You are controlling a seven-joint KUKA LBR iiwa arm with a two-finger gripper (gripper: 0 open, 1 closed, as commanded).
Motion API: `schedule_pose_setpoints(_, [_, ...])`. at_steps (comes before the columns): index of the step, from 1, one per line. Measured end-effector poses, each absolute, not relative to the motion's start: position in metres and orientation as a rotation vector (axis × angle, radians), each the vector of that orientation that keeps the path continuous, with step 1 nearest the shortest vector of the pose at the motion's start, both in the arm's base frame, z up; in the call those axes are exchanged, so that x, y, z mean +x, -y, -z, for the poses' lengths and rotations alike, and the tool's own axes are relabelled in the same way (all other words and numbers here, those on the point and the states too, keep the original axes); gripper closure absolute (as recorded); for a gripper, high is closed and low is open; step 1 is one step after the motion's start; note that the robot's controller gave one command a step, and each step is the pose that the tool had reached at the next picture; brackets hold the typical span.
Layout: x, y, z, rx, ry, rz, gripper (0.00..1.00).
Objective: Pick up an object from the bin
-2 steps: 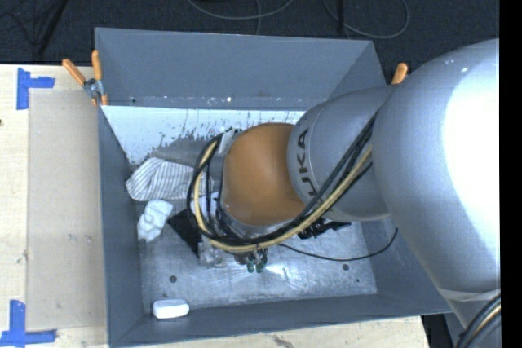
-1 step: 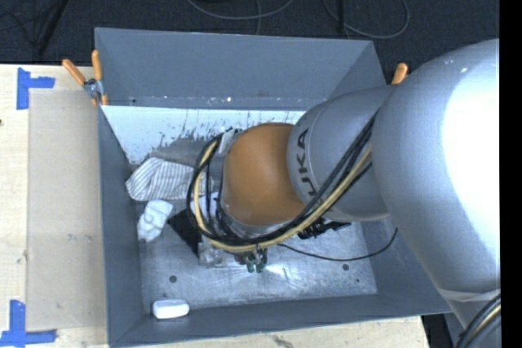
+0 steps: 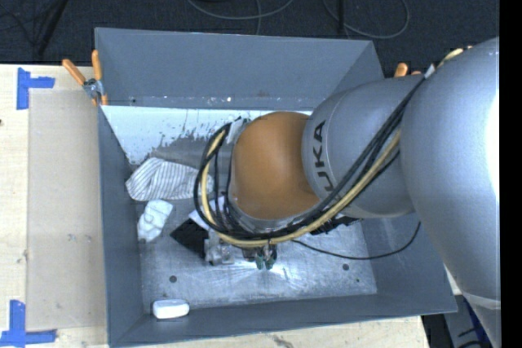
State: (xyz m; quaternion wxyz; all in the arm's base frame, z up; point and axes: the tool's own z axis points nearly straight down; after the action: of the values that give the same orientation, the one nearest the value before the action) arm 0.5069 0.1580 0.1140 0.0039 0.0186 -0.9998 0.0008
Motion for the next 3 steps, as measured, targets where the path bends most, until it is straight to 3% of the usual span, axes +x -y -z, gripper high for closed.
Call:
schedule_pose_setpoints(1, [0.512,-0.159,-0.140,0.062,3.148,0.003,1.00])
schedule_pose_setpoints(2, [0.512,-0.159,-0.129,0.063,3.147,0.004,1.00])
schedule_pose_setpoints(3, [0.497,-0.164,-0.127,0.155,3.133,-0.003,1.00])
